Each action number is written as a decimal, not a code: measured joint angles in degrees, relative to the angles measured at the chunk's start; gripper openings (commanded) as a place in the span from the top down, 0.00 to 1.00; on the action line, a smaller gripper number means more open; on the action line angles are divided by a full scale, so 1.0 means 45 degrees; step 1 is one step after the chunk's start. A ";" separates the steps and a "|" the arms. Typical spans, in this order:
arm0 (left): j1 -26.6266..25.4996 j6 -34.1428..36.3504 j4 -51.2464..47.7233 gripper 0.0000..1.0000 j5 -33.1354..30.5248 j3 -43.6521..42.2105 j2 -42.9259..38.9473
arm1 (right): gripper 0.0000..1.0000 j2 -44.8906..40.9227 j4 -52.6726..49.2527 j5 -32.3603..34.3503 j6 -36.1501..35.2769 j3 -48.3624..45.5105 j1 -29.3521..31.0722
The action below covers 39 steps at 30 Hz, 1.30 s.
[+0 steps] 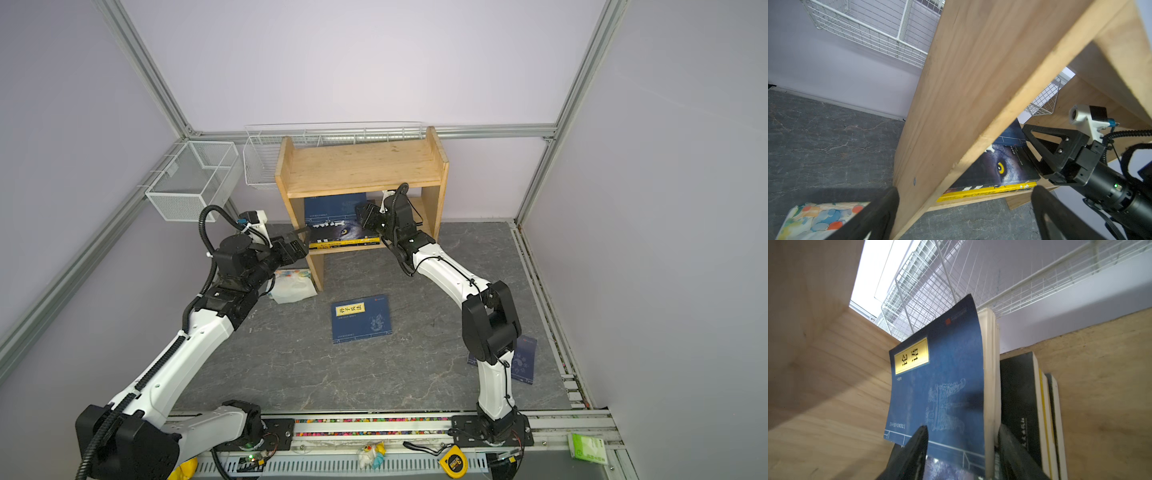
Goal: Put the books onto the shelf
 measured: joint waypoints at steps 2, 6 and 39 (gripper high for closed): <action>0.0000 -0.0024 0.0044 0.00 0.0000 -0.0049 0.0000 | 0.54 0.0000 0.0321 -0.0155 0.0209 -0.0126 -0.0078; 0.0000 -0.0058 0.0092 0.00 0.0000 -0.0058 0.0000 | 0.56 0.0000 0.0500 -0.0359 0.0520 -0.0185 -0.0155; 0.0092 -0.0588 0.0393 0.00 0.0233 -0.0311 0.0165 | 0.52 -0.3381 -0.1472 0.0253 0.0593 -0.2817 0.2749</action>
